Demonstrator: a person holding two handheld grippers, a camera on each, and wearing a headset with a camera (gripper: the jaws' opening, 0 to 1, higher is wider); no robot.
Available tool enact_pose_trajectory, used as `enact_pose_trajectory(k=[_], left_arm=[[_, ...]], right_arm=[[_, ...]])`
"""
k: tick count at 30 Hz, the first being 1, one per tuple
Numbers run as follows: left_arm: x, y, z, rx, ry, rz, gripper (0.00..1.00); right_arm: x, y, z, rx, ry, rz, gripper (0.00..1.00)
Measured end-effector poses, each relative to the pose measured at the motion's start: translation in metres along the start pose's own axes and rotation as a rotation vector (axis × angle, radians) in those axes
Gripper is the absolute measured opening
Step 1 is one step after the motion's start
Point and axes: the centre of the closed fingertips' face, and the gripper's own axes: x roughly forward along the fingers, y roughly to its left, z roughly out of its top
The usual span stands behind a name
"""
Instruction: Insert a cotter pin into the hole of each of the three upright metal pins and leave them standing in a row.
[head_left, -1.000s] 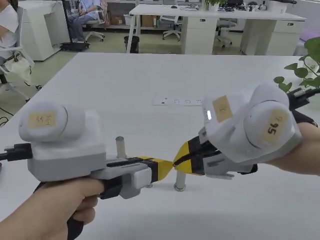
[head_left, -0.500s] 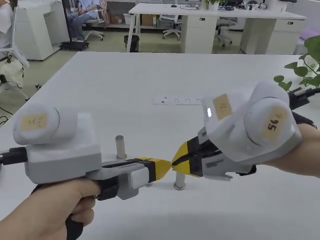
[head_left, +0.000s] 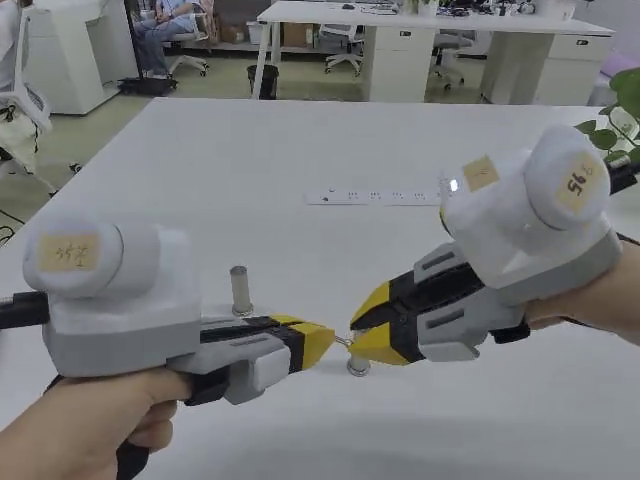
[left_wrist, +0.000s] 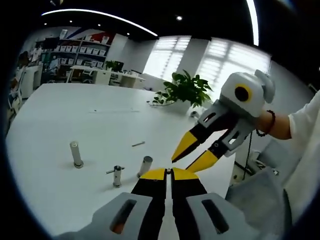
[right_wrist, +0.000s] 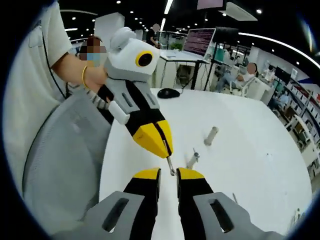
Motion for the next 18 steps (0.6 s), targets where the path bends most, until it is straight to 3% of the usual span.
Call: enact_pose_trajectory(k=[7,15,18], left_arm=[[-0.001,-0.006,-0.005,0.064,0.023,-0.044,0.00],[-0.003,-0.017,-0.013,0.130,0.058,-0.106,0.00],[-0.004,-0.022,-0.014,0.138,0.052,-0.133,0.00]], right_arm=[[-0.002,0.007,-0.007,0.072,-0.021,0.101,0.17],[-0.003,0.021,-0.015,0.101,-0.040,0.200,0.18],[-0.003,0.026,-0.017,0.102,-0.043,0.228,0.17]])
